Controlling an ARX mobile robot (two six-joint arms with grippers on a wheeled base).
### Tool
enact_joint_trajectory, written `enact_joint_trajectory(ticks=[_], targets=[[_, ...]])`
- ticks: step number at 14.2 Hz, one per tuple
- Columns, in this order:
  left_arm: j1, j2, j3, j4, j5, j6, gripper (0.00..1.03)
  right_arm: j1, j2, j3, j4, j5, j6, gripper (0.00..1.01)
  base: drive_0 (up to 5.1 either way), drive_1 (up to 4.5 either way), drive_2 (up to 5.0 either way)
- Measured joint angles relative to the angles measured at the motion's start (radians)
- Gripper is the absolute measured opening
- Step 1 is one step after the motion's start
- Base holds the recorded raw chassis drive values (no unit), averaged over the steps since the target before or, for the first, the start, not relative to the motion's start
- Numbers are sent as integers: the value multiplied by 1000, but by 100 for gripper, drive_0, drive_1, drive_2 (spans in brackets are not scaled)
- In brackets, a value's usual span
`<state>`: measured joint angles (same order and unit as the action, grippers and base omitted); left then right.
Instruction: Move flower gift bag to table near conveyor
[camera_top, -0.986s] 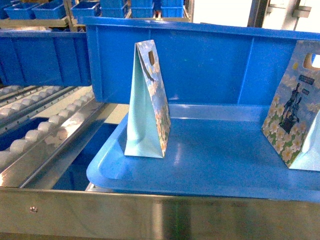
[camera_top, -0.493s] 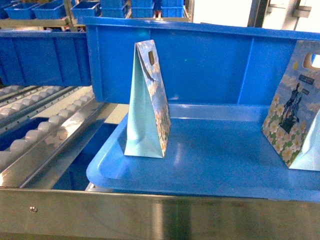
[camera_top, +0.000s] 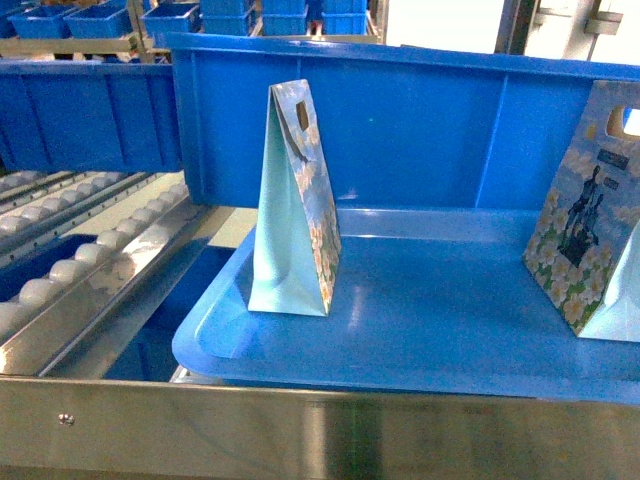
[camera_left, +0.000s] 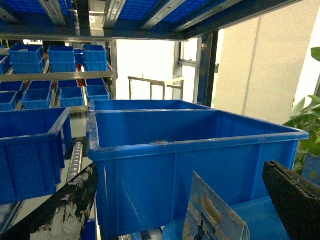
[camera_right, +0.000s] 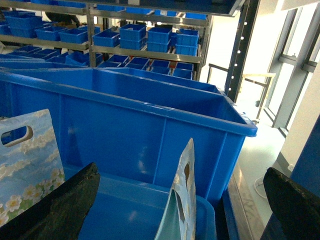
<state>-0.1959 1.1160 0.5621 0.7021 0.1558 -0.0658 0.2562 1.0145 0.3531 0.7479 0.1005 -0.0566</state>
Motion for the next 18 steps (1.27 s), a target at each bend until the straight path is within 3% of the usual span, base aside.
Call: enact_joint_trajectory(ticks=[5,7,12,14,18], targets=[[-32,65,40,-5,-31,14,98,8,79,52,2,3,-1,98,0,0,0],[-41,84,70,-6,-49,22,98,12,164,141,-34,2,4,98,0,0,0],[-41,82,71,-7,-52,22,98,-31,348,338,-178,18,70,98,0,0,0],[-41,82,71,-7,-52,22,98,-53,389,371,-252,27,101,98,0,0,0],[-41,82,71,-7,-51,22,98,-53,398,371,-309,31,124,98,0,0,0]])
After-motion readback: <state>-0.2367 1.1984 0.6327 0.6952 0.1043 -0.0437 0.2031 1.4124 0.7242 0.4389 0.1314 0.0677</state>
